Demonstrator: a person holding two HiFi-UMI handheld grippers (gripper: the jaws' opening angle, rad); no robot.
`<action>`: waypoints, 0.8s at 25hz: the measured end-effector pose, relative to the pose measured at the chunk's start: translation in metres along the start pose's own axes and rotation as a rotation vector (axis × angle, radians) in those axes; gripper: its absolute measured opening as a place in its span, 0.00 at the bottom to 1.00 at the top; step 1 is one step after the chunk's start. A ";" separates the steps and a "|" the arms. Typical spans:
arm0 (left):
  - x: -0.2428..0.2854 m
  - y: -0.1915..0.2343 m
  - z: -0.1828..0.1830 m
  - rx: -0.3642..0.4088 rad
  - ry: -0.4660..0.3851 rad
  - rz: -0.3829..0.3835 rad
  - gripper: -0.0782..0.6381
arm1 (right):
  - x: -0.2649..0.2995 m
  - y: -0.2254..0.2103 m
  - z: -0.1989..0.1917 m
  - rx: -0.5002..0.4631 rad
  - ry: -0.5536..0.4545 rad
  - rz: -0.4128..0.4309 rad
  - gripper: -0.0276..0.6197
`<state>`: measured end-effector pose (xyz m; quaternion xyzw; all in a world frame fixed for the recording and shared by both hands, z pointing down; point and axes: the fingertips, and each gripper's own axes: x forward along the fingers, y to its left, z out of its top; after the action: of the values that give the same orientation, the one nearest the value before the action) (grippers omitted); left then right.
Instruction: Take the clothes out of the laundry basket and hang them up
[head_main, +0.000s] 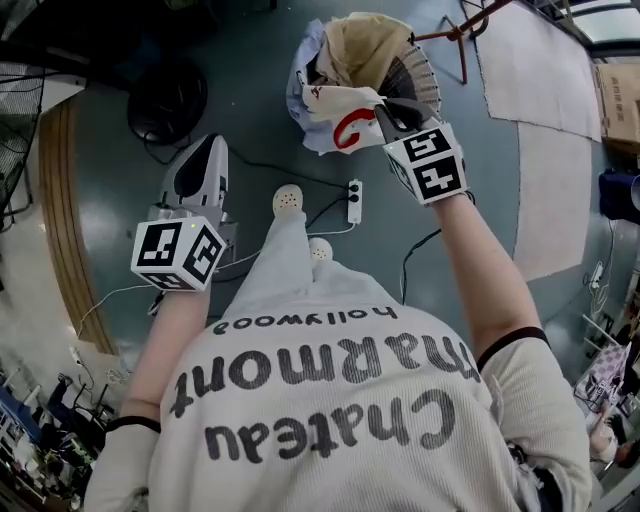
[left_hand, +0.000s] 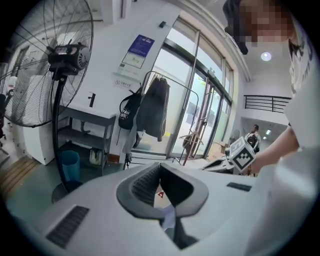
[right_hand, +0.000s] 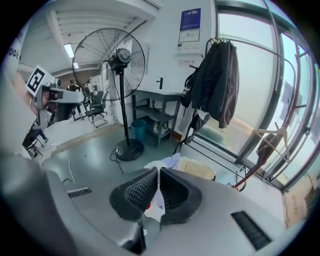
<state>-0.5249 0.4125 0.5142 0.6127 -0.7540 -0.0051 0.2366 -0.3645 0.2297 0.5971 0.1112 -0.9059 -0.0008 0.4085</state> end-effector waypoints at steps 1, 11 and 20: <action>-0.004 -0.007 0.006 0.009 -0.019 -0.008 0.12 | -0.011 -0.001 0.009 0.003 -0.021 -0.006 0.10; -0.027 -0.091 0.003 0.102 0.022 -0.181 0.34 | -0.131 0.003 0.109 0.026 -0.218 -0.049 0.10; -0.015 -0.196 -0.025 0.201 0.096 -0.359 0.34 | -0.256 0.024 0.196 -0.003 -0.398 -0.079 0.10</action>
<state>-0.3331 0.3843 0.4731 0.7572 -0.6175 0.0574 0.2052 -0.3503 0.2878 0.2791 0.1436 -0.9637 -0.0399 0.2214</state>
